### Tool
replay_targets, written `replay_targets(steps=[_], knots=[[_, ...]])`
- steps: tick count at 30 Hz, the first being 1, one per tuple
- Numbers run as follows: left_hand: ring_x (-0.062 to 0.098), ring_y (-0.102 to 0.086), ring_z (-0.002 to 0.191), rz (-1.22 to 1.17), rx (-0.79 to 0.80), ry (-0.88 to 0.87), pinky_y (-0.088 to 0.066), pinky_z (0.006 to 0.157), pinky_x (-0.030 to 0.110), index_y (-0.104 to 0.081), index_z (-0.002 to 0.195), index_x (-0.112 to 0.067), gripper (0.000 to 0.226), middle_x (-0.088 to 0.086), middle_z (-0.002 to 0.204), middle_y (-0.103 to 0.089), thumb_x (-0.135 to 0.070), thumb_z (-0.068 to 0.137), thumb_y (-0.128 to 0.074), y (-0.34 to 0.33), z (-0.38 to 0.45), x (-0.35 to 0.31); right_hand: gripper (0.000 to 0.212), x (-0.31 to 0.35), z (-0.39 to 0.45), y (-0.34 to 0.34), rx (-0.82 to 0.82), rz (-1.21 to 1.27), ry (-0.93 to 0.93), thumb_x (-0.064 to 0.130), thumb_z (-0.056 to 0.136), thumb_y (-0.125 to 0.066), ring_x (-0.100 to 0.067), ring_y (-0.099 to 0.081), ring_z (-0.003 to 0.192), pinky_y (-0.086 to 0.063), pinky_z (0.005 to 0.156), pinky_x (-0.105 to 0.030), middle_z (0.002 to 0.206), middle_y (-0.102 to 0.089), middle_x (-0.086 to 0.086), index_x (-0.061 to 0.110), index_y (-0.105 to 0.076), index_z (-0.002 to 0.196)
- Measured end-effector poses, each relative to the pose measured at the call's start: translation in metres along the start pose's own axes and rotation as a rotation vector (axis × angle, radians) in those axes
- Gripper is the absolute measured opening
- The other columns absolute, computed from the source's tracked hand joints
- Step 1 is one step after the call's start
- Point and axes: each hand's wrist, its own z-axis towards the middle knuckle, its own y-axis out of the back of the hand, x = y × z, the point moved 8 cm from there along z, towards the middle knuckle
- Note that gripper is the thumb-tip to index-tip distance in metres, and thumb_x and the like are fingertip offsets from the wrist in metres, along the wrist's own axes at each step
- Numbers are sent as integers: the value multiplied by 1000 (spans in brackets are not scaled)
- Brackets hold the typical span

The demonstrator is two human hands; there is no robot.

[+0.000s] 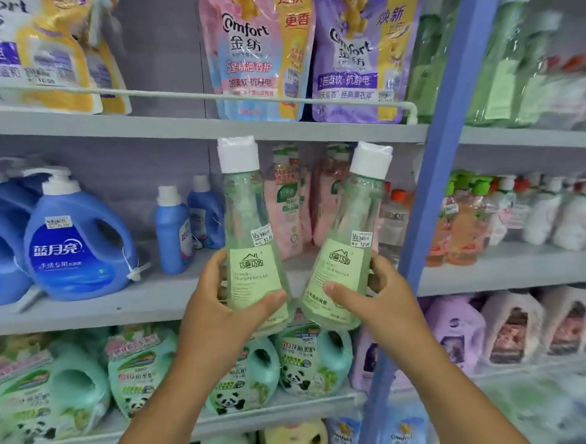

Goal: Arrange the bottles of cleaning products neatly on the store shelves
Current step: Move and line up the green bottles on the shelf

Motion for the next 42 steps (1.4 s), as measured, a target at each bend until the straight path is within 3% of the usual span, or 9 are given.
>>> replay_targets(steps=[5,10,15,18,21,29,33,37,42], knots=[[-11,-65,94,-16,25,-108,-57,78,26,-46,128,-56,81,-37,109,-65,-48,60,-90,-52,-18,-69,60,22,-3,79,-25,39,53,35,70,-90,-1,-70,103,-60,88,-35,112,-74,19,43,-62,123],[-7,-68,94,-56,-10,-164,-59,83,33,-49,129,-54,82,-28,112,-69,-50,58,-91,-141,-37,-120,63,29,-5,190,-43,59,122,28,72,-90,5,-71,94,-59,76,-19,105,-75,23,43,-61,126],[-2,-68,100,-121,-43,-204,-54,82,29,-53,127,-50,77,-25,110,-71,-48,58,-89,-248,-55,-178,60,36,1,312,-13,16,161,33,73,-89,2,-70,101,-59,90,-34,112,-74,21,44,-63,125],[-3,-68,97,-131,-48,-223,-52,72,18,-56,125,-48,74,-25,108,-72,-47,60,-92,-296,-53,-211,57,52,13,366,10,-39,208,34,75,-87,7,-70,96,-58,86,-27,110,-73,25,48,-61,124],[-3,-70,97,-115,-67,-276,-55,82,25,-58,123,-44,82,-27,104,-73,-55,50,-92,-334,-41,-243,55,66,39,408,10,-53,245,37,73,-88,11,-68,93,-54,79,-18,108,-72,29,53,-60,119],[-12,-66,86,-44,-91,-405,-54,66,18,-51,125,-47,81,-27,101,-69,-61,54,-88,-403,21,-306,57,95,126,468,-43,2,333,33,74,-89,-2,-74,93,-61,83,-31,105,-76,20,38,-64,125],[-6,-64,89,43,-154,-459,-55,73,31,-44,128,-50,85,-30,98,-65,-77,54,-78,-428,61,-323,50,97,168,483,-49,-9,347,32,75,-88,-4,-75,91,-61,77,-27,105,-76,19,40,-65,119],[-10,-53,79,208,-175,-444,-40,56,24,-37,136,-47,82,-33,87,-53,-76,67,-72,-458,92,-330,48,97,212,493,-60,-82,361,36,75,-87,0,-74,90,-59,73,-21,106,-76,20,44,-65,117],[8,-51,87,422,-193,-380,-35,55,24,-34,145,-40,91,-25,100,-46,-80,70,-65,-483,125,-324,43,80,267,494,-38,-111,344,37,78,-85,6,-72,83,-54,62,-10,106,-75,18,40,-66,116]])
